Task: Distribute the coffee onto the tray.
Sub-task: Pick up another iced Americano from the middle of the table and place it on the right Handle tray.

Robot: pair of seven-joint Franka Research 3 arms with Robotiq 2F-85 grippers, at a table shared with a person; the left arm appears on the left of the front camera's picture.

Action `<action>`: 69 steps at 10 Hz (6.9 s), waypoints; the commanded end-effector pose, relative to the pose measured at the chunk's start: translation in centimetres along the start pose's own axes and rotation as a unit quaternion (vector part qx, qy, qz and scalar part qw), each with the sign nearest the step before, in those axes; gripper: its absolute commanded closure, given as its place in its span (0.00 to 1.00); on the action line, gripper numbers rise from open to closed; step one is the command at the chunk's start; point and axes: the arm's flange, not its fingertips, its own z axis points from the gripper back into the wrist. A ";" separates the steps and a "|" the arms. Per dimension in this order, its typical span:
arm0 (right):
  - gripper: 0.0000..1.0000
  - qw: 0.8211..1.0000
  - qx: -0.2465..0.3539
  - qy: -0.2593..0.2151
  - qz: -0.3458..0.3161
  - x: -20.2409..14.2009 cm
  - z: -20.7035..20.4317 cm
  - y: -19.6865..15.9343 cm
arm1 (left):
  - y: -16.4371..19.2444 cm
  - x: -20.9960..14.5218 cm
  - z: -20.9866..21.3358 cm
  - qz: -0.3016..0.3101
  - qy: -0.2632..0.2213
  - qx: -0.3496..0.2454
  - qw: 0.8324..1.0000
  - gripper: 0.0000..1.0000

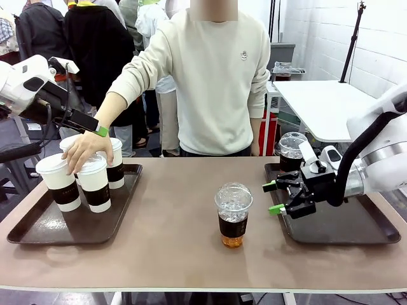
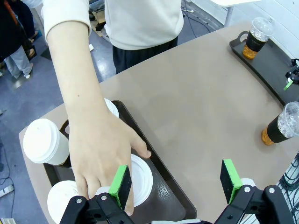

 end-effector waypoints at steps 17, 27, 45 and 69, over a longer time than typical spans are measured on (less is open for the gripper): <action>0.00 0.999 0.026 -0.043 -0.013 -3.7 -6.3 -0.4 | 0.2 -0.1 -0.1 0.004 -0.002 -0.004 1.000 0.00; 0.00 0.995 0.076 -0.056 -0.012 -3.1 -9.6 -0.2 | 0.2 -0.1 -0.1 0.004 -0.002 -0.004 1.000 0.00; 0.37 0.996 0.001 -0.075 -0.043 2.3 1.2 3.4 | 0.2 -0.1 -0.1 0.004 -0.002 -0.004 1.000 0.00; 0.37 0.988 -0.113 -0.104 -0.031 -7.8 11.2 -6.9 | 0.2 -0.1 -0.1 0.004 -0.002 -0.004 1.000 0.00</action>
